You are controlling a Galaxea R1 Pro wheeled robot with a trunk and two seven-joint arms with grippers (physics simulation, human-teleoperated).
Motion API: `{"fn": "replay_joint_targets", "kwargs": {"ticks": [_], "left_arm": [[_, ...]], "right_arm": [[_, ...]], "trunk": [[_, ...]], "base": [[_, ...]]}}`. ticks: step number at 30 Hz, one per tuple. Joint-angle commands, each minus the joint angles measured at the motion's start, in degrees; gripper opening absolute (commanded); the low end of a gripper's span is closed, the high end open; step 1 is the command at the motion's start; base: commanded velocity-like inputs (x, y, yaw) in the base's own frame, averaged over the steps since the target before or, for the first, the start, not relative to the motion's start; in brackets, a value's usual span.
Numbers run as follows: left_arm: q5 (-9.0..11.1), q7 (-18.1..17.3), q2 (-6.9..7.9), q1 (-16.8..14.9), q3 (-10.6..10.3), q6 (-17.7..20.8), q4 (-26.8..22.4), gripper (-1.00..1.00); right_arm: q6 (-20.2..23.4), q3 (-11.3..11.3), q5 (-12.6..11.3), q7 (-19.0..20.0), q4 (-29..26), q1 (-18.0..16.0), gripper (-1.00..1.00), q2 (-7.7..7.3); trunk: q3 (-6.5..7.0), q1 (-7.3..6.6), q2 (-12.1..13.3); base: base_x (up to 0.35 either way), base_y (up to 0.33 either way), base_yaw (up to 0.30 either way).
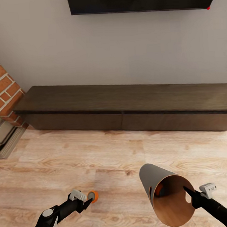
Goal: Put the three can of soda from the living room inside the tash can in the kitchen.
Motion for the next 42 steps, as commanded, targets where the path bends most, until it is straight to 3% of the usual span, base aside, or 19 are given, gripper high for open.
{"fn": "replay_joint_targets", "kwargs": {"ticks": [1,17,29,42], "left_arm": [[0.0,0.1,0.00,0.0,0.0,0.0,0.0,1.00],[-0.1,0.3,0.00,0.0,-0.1,-0.1,0.1,1.00],[0.0,0.3,0.00,0.0,-0.1,0.0,0.1,1.00],[0.0,0.4,0.00,0.0,0.0,-0.1,0.0,1.00]], "right_arm": [[0.2,0.0,-0.4,0.5,0.0,0.0,-1.00,0.00],[0.2,0.0,-0.4,0.5,0.1,0.0,-1.00,0.00],[0.2,0.1,-0.4,0.6,0.1,0.0,-1.00,0.00],[0.1,0.0,-0.4,0.6,0.1,0.0,-1.00,0.80]], "trunk": [[0.00,0.00,0.0],[0.00,0.00,0.0],[0.00,0.00,0.0],[0.00,0.00,0.0]], "base": [[0.000,0.063,-0.107],[-0.201,0.020,-0.027],[-0.292,0.129,-0.186],[-0.028,0.049,-0.034]]}}
